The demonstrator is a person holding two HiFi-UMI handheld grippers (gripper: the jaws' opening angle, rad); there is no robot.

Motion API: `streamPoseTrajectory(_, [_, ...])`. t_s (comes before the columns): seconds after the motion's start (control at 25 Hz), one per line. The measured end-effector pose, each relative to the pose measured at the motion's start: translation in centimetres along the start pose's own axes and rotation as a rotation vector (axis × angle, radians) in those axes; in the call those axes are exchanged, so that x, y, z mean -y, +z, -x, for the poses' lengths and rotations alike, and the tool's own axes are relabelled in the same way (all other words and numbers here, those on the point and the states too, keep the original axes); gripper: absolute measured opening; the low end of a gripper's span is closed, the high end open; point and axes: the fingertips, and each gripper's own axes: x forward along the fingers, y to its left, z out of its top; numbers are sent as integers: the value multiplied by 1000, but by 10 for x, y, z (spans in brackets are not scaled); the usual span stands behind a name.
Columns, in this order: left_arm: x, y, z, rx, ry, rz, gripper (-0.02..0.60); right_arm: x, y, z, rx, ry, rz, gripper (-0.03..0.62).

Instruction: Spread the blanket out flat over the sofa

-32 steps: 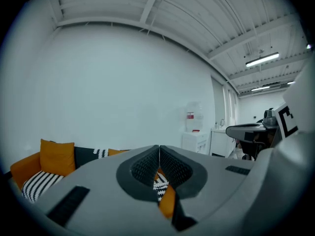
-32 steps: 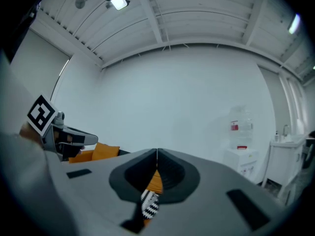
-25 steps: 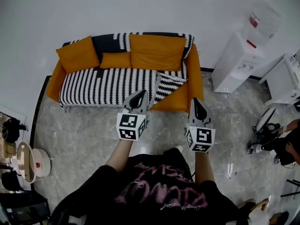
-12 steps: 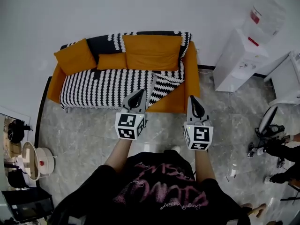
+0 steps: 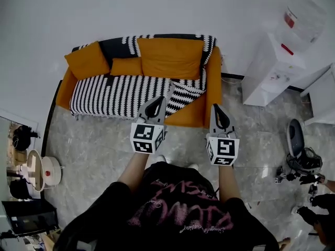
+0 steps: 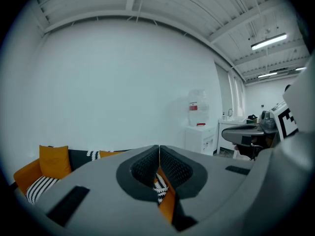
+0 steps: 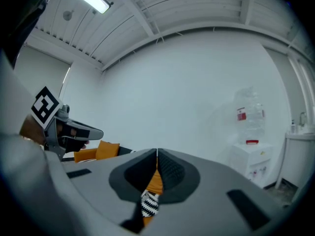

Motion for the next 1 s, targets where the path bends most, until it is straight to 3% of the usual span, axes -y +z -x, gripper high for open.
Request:
streamPoseTrajectory(0.28, [-1, -6, 2, -10, 19, 5, 15, 6, 0, 3, 26, -6, -27, 21])
streamPoseTrajectory(0.6, [-6, -9, -7, 6, -9, -4, 15, 8, -9, 0, 32, -54, -20, 21])
streamPoseTrajectory(1.0, [-45, -22, -44, -9, -33, 68, 15, 4, -13, -43, -9, -89, 10, 21])
